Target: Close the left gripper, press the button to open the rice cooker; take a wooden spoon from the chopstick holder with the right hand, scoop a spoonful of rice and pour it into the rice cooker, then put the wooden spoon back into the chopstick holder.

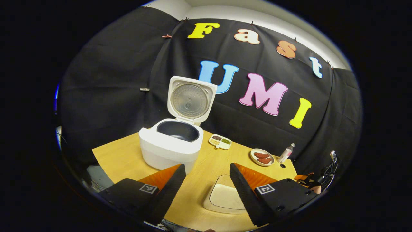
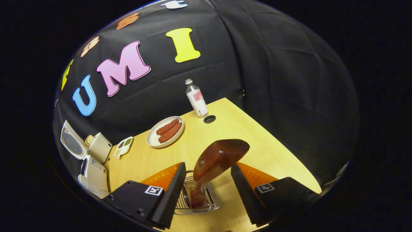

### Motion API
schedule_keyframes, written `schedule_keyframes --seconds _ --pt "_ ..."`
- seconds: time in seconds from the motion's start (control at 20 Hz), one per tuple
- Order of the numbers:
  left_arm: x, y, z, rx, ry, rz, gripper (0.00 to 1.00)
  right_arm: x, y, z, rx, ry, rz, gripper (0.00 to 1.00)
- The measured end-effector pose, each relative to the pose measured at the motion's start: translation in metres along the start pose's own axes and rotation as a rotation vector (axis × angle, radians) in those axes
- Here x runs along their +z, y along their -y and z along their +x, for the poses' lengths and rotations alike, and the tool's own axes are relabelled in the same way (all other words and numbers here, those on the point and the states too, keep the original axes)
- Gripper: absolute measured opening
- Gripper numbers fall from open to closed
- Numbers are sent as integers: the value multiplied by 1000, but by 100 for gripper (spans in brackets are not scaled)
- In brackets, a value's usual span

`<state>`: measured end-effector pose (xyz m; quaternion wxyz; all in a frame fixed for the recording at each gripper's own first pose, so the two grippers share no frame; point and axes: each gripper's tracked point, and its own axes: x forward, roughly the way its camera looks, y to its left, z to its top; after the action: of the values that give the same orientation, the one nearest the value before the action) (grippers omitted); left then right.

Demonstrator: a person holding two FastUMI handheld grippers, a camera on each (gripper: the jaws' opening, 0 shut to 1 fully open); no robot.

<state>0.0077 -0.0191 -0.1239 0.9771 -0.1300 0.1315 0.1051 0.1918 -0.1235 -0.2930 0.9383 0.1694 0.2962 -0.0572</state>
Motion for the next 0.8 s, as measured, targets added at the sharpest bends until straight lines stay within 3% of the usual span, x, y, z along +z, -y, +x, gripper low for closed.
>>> schedule_keyframes --seconds 0.1,0.2,0.25,0.35,0.5,0.8 --pt "-11 -4 -2 11 -26 -2 95 3 -3 1 17 10 1 63" --pt "-18 -4 -4 14 -41 -1 95 2 -12 -2 41 2 6 51" --pt "-20 -3 -4 13 -49 1 95 -1 -13 -2 42 -8 3 29" --pt "-27 1 -4 5 -68 6 95 -3 -23 -8 82 -28 28 27" --pt "-33 10 -3 -23 -81 7 95 -4 -19 -12 69 -51 60 23" --pt "-38 14 -6 -60 -84 11 95 23 -27 -34 77 17 48 17"
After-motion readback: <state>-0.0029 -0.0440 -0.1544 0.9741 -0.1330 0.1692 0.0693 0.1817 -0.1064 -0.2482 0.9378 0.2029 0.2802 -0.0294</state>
